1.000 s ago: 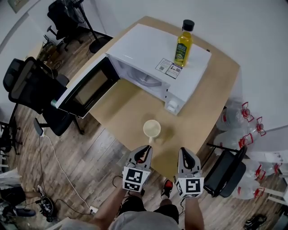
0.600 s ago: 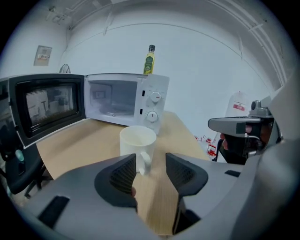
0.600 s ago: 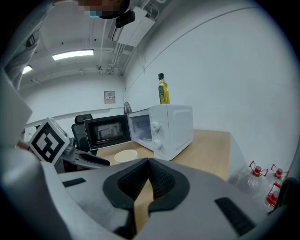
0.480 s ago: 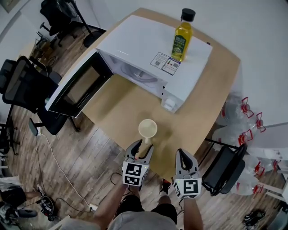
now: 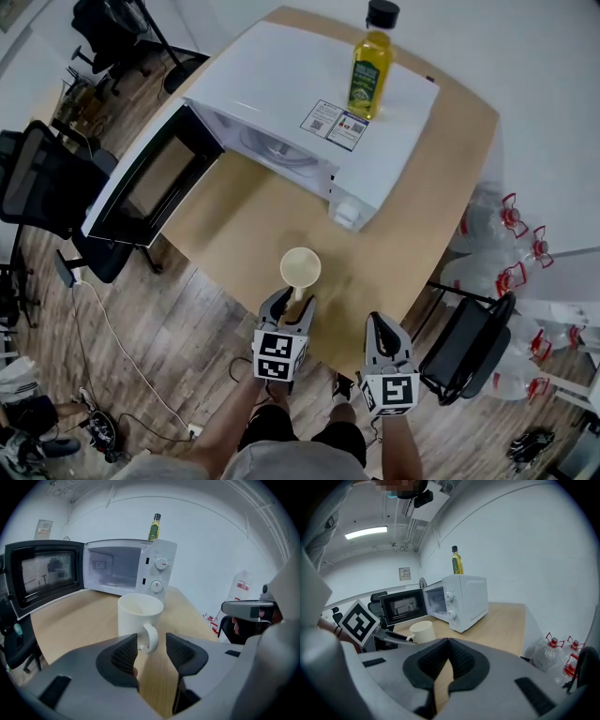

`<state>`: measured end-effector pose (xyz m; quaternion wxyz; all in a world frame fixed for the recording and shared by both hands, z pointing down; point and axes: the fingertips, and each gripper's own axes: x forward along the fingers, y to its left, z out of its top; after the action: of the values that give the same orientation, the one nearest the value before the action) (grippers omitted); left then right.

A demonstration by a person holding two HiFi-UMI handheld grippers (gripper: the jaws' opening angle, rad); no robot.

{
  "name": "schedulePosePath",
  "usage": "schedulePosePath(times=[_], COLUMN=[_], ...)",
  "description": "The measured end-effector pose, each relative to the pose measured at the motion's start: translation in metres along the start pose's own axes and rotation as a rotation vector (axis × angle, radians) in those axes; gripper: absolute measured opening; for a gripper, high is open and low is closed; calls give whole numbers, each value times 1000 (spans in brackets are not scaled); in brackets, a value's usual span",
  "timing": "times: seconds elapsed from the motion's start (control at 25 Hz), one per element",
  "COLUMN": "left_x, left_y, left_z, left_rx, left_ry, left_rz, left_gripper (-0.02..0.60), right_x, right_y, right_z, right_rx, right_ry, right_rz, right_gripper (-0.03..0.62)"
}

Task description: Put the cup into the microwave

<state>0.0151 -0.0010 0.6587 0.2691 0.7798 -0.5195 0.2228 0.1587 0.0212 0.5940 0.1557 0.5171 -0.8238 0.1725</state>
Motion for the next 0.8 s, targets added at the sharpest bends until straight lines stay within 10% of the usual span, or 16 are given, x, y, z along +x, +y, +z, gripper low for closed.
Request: schedulePosePath(times=[0.8], left_x=[2], left_y=[13], left_z=[4], left_rx=[41], left_ry=[1], left_rz=[75], left_gripper=[69], right_x=[2], right_y=[3], right_z=[-8], right_rx=[10], right_ry=[14], right_rz=[6], right_gripper=[18])
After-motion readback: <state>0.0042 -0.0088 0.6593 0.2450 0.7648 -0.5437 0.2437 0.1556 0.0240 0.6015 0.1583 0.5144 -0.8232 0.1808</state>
